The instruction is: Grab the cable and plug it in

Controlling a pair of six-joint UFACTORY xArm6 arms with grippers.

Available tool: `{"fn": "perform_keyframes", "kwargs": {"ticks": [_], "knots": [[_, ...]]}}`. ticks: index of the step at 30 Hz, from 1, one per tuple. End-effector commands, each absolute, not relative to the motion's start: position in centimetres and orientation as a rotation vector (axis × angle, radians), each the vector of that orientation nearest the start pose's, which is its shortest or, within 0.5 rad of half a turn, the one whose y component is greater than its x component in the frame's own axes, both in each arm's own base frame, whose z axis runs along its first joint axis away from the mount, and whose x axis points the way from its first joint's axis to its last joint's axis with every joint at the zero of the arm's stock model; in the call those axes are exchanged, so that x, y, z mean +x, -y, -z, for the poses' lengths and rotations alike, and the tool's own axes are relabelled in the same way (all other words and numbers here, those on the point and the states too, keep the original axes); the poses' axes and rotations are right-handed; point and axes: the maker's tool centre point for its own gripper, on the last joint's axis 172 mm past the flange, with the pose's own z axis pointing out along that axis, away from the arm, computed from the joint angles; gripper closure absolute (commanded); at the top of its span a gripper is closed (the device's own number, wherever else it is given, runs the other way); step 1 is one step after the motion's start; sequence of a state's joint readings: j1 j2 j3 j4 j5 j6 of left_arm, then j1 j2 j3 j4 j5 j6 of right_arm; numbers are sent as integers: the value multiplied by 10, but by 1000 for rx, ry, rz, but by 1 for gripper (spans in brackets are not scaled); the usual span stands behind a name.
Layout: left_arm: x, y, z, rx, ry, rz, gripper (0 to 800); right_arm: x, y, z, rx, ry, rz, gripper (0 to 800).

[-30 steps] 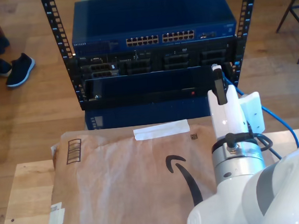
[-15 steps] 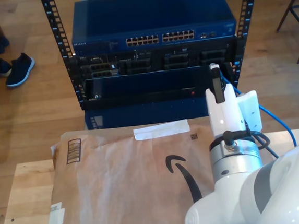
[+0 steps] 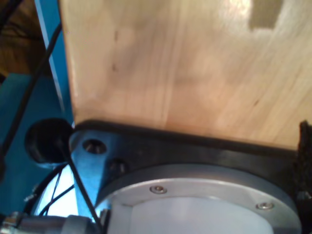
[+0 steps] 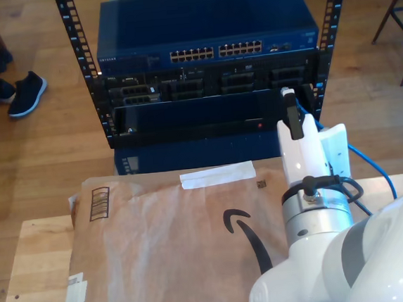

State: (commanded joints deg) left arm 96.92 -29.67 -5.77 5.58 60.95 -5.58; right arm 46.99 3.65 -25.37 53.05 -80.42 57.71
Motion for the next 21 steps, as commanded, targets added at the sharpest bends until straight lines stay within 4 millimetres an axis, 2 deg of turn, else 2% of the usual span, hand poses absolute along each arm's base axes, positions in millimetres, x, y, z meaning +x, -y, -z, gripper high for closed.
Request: {"fn": "perform_keyframes", "kwargs": {"ticks": [8,13,19,21], "knots": [[-33,-117,-31,1839,-2144,524,0,447,-162,-340,-1345,-1099,1477,800],[-33,-117,-31,1839,-2143,525,0,426,-171,-325,-1363,-1152,1451,800],[-33,-117,-31,1840,-2142,525,0,424,-172,-314,-1387,-1155,1469,800],[-33,-117,-31,1839,-2143,525,0,420,-166,-327,-1324,-1155,1492,800]]}}
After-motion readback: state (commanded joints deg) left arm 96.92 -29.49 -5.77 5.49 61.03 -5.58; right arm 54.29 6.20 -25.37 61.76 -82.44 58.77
